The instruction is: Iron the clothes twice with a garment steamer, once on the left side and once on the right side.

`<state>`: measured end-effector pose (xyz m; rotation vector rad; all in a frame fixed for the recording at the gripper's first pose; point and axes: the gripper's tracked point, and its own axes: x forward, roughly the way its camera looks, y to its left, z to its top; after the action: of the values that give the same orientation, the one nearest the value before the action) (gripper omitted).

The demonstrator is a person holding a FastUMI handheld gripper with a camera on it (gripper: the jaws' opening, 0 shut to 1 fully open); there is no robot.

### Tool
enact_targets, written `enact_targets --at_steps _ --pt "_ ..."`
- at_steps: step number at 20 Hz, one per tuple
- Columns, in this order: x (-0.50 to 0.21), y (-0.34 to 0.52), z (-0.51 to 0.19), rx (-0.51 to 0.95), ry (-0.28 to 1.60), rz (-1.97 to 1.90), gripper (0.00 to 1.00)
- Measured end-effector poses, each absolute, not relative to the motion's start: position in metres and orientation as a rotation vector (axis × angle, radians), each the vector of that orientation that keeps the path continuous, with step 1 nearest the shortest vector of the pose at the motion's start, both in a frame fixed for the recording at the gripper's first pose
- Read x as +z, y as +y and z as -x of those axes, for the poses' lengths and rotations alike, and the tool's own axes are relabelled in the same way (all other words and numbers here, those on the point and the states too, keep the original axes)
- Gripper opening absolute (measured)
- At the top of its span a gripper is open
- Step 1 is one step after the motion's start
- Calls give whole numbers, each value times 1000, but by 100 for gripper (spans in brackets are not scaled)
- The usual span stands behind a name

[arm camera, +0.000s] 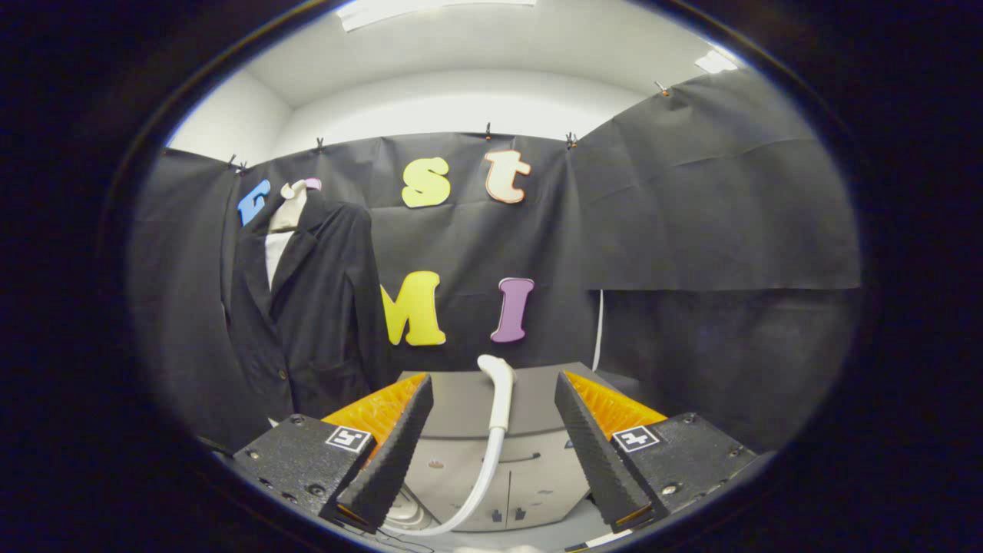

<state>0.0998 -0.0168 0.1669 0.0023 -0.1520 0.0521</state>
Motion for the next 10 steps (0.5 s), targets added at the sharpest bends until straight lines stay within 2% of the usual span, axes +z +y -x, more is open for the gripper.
enact_targets --at_steps 10 --pt "237 -32 -259 96 -125 0 99"
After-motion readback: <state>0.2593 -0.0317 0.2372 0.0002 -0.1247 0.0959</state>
